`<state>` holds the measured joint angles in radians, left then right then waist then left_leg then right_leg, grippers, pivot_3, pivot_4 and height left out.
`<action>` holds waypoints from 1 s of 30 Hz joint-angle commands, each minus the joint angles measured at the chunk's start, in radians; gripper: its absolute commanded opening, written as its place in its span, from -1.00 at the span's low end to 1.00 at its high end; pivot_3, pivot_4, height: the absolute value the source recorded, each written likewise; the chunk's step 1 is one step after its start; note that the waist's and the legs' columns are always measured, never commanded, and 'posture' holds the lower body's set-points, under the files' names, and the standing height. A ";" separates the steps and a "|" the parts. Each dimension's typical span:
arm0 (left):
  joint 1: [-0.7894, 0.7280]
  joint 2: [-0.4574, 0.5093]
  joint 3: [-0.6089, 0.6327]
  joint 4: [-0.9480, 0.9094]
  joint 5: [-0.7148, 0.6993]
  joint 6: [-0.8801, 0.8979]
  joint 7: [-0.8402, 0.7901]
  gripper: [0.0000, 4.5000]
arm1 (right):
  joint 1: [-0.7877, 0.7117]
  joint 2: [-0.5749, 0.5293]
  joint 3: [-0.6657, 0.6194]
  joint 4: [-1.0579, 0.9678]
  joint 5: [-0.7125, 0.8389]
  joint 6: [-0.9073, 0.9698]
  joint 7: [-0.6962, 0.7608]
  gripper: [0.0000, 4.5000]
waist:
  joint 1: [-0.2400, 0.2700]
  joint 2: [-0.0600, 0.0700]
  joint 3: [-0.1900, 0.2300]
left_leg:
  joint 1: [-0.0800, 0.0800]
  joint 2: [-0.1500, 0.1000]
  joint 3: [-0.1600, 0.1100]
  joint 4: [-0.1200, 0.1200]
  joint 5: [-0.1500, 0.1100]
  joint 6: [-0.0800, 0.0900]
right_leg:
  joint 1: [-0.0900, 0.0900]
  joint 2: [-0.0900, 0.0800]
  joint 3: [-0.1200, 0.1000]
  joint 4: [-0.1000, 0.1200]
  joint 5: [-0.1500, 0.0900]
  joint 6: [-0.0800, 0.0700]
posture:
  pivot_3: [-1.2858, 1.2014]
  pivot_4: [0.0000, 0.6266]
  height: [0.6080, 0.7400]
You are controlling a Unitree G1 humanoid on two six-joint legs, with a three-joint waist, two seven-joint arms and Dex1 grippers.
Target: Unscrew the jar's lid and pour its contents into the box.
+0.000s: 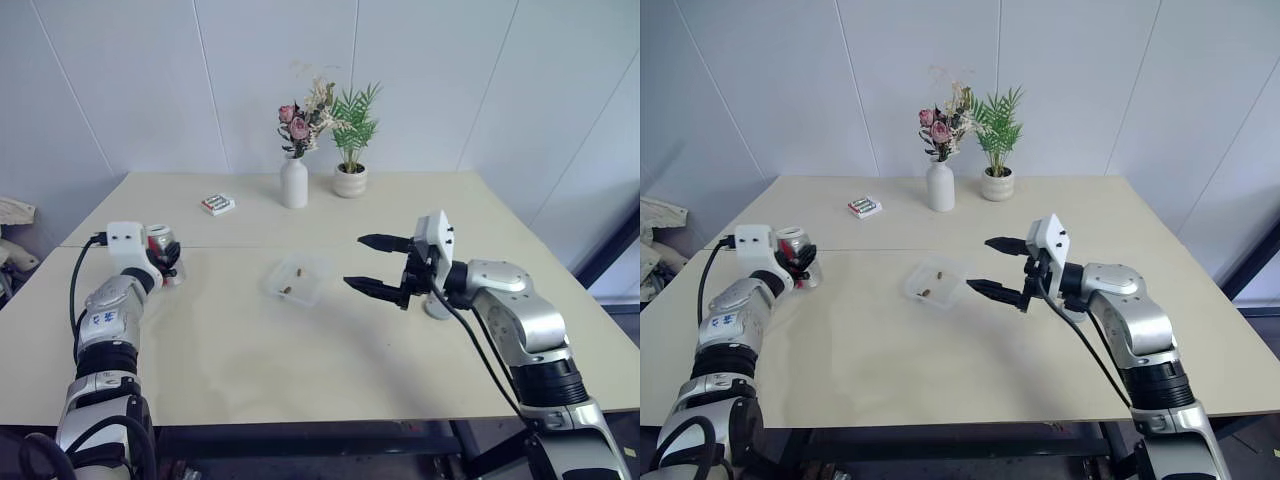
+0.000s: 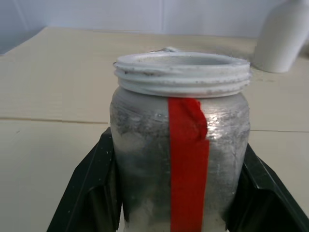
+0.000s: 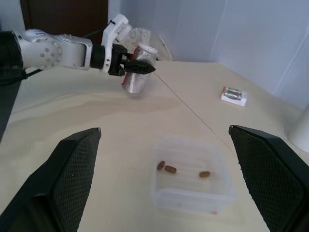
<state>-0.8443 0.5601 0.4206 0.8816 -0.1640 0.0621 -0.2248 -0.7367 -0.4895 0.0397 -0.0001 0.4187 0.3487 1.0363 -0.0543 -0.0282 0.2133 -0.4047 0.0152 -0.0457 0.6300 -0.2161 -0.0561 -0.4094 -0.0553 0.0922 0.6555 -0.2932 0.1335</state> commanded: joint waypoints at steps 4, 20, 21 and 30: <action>-0.001 0.029 -0.035 0.109 0.029 -0.185 -0.003 -0.05 | -0.002 0.000 0.002 -0.058 0.008 -0.015 -0.001 0.99 | 0.003 0.000 0.000 | -0.001 0.000 0.000 -0.002 0.000 0.000 | 0.000 0.000 -0.001 -0.002 0.000 0.000 | 0.03 -0.52 1.00; 0.050 0.030 -0.024 0.068 -0.033 -0.246 -0.062 0.97 | 0.008 -0.001 0.003 -0.076 0.016 0.002 -0.003 1.00 | -0.002 0.000 0.000 | -0.001 0.000 0.000 -0.003 0.000 0.000 | -0.001 0.000 -0.001 -0.003 0.000 0.000 | 0.03 -0.52 1.00; 0.064 0.032 -0.021 0.043 -0.039 -0.239 -0.065 0.97 | 0.008 0.000 0.003 -0.074 0.016 0.001 -0.002 1.00 | -0.002 0.000 0.000 | -0.001 0.000 0.000 -0.003 0.000 0.000 | -0.001 0.000 -0.001 -0.004 0.000 0.000 | 0.03 -0.52 1.00; 0.220 0.038 0.004 -0.252 -0.088 -0.131 -0.068 0.97 | 0.008 0.006 0.005 -0.068 0.019 -0.006 -0.002 1.00 | -0.001 0.000 0.000 | -0.001 0.000 0.000 -0.004 -0.001 0.000 | -0.001 0.000 -0.001 -0.004 0.000 0.000 | 0.03 -0.52 1.00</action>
<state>-0.6327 0.5707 0.4009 0.6986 -0.2321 -0.0824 -0.2990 -0.7259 -0.4859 0.0576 -0.0374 0.4201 0.3526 1.0344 -0.0554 -0.0283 0.2132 -0.4055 0.0158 -0.0453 0.6261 -0.2166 -0.0565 -0.4099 -0.0557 0.0916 0.6513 -0.2932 0.1334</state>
